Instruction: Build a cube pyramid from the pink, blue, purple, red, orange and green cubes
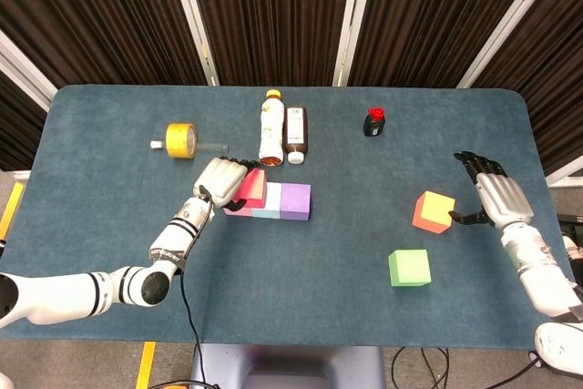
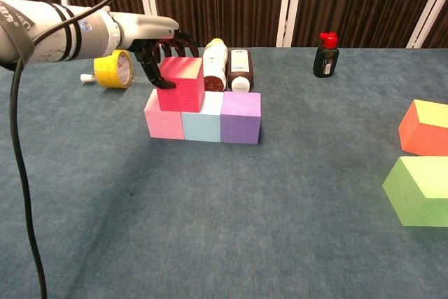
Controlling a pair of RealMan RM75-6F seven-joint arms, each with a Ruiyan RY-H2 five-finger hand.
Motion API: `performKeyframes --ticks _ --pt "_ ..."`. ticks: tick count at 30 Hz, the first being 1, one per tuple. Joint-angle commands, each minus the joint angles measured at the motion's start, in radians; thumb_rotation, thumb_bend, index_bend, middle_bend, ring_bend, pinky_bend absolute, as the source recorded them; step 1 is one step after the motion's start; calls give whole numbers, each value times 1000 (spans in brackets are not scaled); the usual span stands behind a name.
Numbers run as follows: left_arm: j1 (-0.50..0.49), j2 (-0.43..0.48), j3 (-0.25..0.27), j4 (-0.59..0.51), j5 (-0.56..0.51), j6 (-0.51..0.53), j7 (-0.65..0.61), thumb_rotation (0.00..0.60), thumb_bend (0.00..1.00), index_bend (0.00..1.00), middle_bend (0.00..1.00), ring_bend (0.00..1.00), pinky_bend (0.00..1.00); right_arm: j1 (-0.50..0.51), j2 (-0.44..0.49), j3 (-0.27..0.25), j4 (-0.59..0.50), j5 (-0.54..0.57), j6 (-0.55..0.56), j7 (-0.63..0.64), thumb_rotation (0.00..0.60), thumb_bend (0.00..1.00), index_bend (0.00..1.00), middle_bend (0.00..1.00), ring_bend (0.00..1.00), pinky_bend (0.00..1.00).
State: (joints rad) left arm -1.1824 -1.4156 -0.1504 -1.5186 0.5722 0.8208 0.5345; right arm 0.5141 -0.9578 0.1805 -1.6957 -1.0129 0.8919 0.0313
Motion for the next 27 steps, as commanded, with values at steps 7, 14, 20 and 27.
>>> performKeyframes --ticks 7,14,20,27 --pt "-7 4 9 -7 -15 -2 15 600 361 116 201 266 275 -1 0 2 4 -2 -3 6 600 318 20 124 28 133" --pt "-15 8 14 -14 -29 -5 26 600 366 75 167 241 274 -1 -1 2 6 -2 -8 8 600 319 17 124 28 125" --pt "-21 15 21 -25 -44 -13 33 600 361 49 140 213 267 -1 0 4 6 -1 -9 9 600 322 17 124 28 120" --pt "-38 29 31 -38 -83 -35 44 600 352 0 67 147 244 -3 -1 3 4 -1 -10 11 600 321 14 123 25 82"
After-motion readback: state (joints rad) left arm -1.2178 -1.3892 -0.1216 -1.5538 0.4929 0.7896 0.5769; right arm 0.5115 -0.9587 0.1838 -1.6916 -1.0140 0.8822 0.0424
